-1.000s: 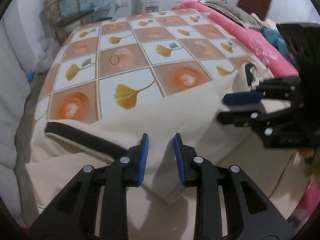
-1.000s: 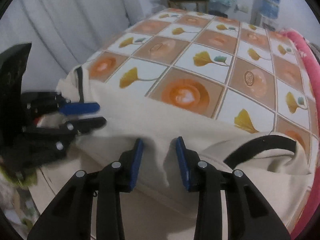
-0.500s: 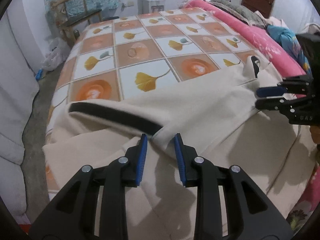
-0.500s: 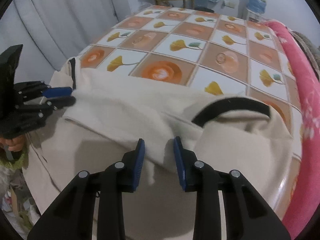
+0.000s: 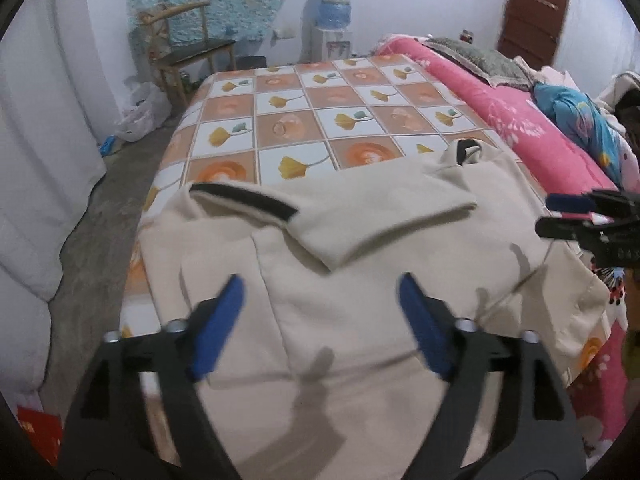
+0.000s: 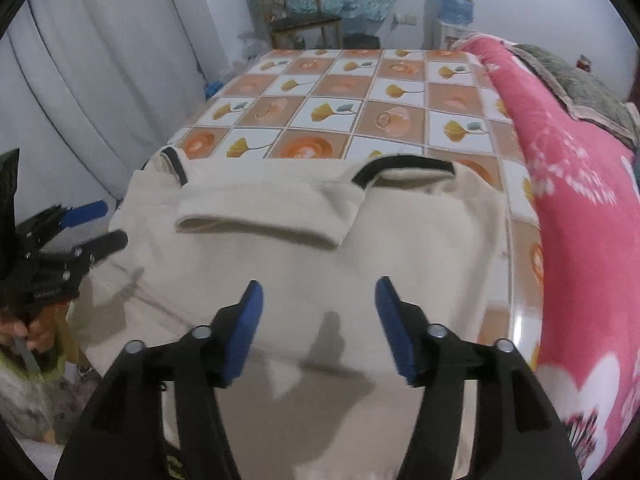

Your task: Fold large clothes

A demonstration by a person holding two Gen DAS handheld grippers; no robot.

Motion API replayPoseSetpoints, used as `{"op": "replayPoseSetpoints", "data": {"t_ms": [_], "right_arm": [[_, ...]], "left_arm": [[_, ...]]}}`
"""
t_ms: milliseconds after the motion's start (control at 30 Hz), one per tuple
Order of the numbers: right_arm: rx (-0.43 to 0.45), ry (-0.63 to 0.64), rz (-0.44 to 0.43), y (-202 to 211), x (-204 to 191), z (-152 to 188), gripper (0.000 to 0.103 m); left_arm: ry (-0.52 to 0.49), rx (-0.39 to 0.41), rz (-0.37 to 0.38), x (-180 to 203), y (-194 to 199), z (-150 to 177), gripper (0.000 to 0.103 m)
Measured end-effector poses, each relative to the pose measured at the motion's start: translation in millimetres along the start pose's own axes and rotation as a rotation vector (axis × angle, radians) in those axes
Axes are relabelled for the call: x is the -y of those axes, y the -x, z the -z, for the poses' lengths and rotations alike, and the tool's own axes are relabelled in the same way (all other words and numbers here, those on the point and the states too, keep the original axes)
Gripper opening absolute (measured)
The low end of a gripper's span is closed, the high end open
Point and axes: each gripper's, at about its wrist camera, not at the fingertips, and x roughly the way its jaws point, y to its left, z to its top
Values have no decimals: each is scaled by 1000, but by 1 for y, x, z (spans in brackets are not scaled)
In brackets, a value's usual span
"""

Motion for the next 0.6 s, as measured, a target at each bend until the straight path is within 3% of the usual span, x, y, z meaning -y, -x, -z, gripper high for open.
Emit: {"op": "replayPoseSetpoints", "data": {"t_ms": [133, 400, 533, 600], "right_arm": [[-8, -40, 15, 5, -4, 35, 72], [-34, -99, 90, -8, -6, 93, 82], [-50, -55, 176, -23, -11, 106, 83], [-28, -15, 217, -26, -16, 112, 90]], "left_arm": [[39, -18, -31, 16, 3, 30, 86], [103, -149, -133, 26, -30, 81, 88], [121, -119, -165, 27, -30, 91, 94], [139, -110, -170, 27, -29, 93, 95]]}}
